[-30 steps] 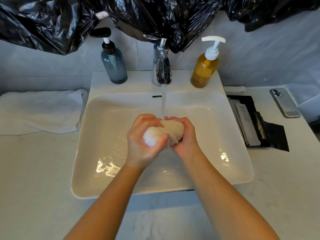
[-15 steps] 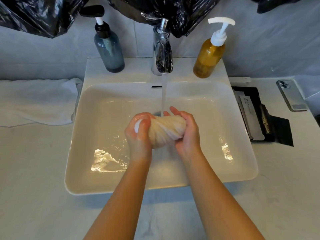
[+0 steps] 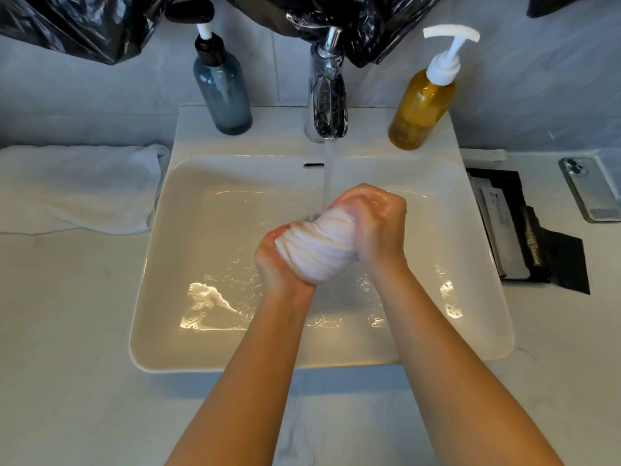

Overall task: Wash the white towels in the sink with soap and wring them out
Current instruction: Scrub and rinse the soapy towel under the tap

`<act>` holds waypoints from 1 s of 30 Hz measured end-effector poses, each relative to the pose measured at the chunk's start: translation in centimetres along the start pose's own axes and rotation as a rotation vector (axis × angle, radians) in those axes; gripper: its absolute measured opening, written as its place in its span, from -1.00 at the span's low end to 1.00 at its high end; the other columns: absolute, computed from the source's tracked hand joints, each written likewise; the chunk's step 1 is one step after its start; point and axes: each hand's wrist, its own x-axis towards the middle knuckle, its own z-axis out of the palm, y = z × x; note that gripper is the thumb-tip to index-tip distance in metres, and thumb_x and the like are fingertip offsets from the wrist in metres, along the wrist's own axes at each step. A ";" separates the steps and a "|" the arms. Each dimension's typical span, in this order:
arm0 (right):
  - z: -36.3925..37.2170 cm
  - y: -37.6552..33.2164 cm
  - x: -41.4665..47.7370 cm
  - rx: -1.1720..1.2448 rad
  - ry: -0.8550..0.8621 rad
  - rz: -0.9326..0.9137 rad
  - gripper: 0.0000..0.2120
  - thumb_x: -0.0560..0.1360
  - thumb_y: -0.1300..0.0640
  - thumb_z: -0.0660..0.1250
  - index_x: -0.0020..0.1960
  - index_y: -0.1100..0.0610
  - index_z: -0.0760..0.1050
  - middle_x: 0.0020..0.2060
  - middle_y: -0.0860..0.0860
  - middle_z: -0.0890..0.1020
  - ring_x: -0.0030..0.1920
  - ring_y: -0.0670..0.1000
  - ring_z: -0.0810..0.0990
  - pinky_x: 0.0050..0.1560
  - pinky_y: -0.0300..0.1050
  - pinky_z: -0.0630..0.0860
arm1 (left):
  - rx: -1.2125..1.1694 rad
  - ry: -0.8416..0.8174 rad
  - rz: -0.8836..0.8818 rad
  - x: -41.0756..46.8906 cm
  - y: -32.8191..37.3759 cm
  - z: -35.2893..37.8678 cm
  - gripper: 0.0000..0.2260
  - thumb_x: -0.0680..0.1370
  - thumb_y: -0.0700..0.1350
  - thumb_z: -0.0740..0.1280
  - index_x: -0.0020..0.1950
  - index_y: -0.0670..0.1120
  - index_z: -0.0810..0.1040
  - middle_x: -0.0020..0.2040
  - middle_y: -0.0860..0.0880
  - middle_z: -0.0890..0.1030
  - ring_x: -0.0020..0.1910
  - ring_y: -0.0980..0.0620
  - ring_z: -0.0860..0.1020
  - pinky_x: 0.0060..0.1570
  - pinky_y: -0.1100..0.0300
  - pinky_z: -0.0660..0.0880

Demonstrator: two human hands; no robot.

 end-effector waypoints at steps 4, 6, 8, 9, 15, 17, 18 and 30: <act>0.4 1.2 0.0 -0.015 -0.027 0.063 -0.82 0.30 0.21 0.21 -0.36 0.19 0.58 -0.42 -0.07 0.61 -0.30 -0.12 0.57 -0.21 -0.26 0.47 | 0.016 0.020 -0.031 0.5 0.1 -0.8 -0.56 0.61 -0.29 -0.12 -0.28 -0.16 0.49 -0.38 -0.04 0.57 -0.34 0.02 0.61 -0.13 0.18 0.43; 0.6 2.1 0.5 0.020 -0.090 0.097 -0.84 0.40 0.16 0.26 -0.24 0.13 0.60 -0.29 -0.08 0.67 -0.16 -0.09 0.62 -0.05 -0.21 0.52 | -0.071 0.084 -0.083 1.0 0.7 -1.2 -0.64 0.64 -0.19 -0.06 -0.17 -0.14 0.48 -0.23 -0.08 0.59 -0.23 -0.03 0.62 -0.09 0.18 0.47; 1.1 2.8 0.8 0.162 -0.143 0.154 -0.88 0.46 0.07 0.31 -0.04 0.03 0.58 -0.07 -0.03 0.70 0.04 0.00 0.65 0.13 -0.08 0.55 | -0.129 0.068 -0.084 1.7 1.2 -1.3 -0.69 0.64 -0.13 -0.02 -0.05 -0.15 0.51 -0.10 -0.13 0.61 -0.16 -0.09 0.64 -0.06 0.17 0.55; 1.4 3.1 0.8 0.261 -0.156 0.222 -0.83 0.47 0.02 0.33 0.05 0.01 0.54 -0.01 -0.01 0.69 0.08 0.00 0.65 0.14 -0.07 0.57 | -0.151 0.032 -0.068 2.0 1.4 -1.2 -0.67 0.62 -0.13 -0.02 0.01 -0.16 0.53 -0.05 -0.15 0.63 -0.12 -0.11 0.66 0.00 0.13 0.56; 2.9 4.3 2.1 0.301 -0.145 0.399 -0.55 0.46 -0.19 0.26 0.23 0.06 0.50 0.11 -0.01 0.67 0.16 -0.05 0.64 0.18 -0.08 0.55 | -0.195 0.018 -0.104 4.1 1.4 -0.9 -0.64 0.58 -0.09 0.03 -0.06 -0.10 0.62 0.00 -0.11 0.65 0.10 -0.14 0.65 0.01 0.07 0.61; 3.2 4.5 2.4 0.312 -0.139 0.397 -0.43 0.45 -0.22 0.27 0.32 0.12 0.48 0.18 0.03 0.65 0.21 -0.03 0.62 0.21 -0.07 0.54 | -0.234 0.039 -0.105 5.1 1.1 -1.6 -0.79 0.55 -0.07 0.07 -0.10 -0.02 0.50 -0.01 -0.04 0.56 0.21 -0.11 0.56 0.15 0.08 0.53; 3.3 4.9 2.6 0.320 -0.143 0.393 -0.42 0.46 -0.22 0.27 0.33 0.14 0.48 0.20 0.05 0.64 0.23 -0.01 0.62 0.24 -0.04 0.54 | -0.237 0.044 -0.096 5.7 1.0 -1.9 -0.83 0.55 -0.06 0.09 -0.16 0.01 0.44 -0.08 0.00 0.53 0.18 -0.08 0.54 0.17 0.12 0.49; 1.8 5.2 3.4 0.612 0.004 0.523 -0.33 0.44 -0.16 0.38 0.39 0.27 0.45 0.23 0.22 0.62 0.24 0.14 0.61 0.29 0.07 0.52 | 0.032 -0.197 -0.103 6.9 -0.1 -1.6 -0.20 0.55 0.41 -0.09 0.48 -0.18 0.37 0.36 -0.23 0.52 0.35 -0.17 0.49 0.37 -0.06 0.35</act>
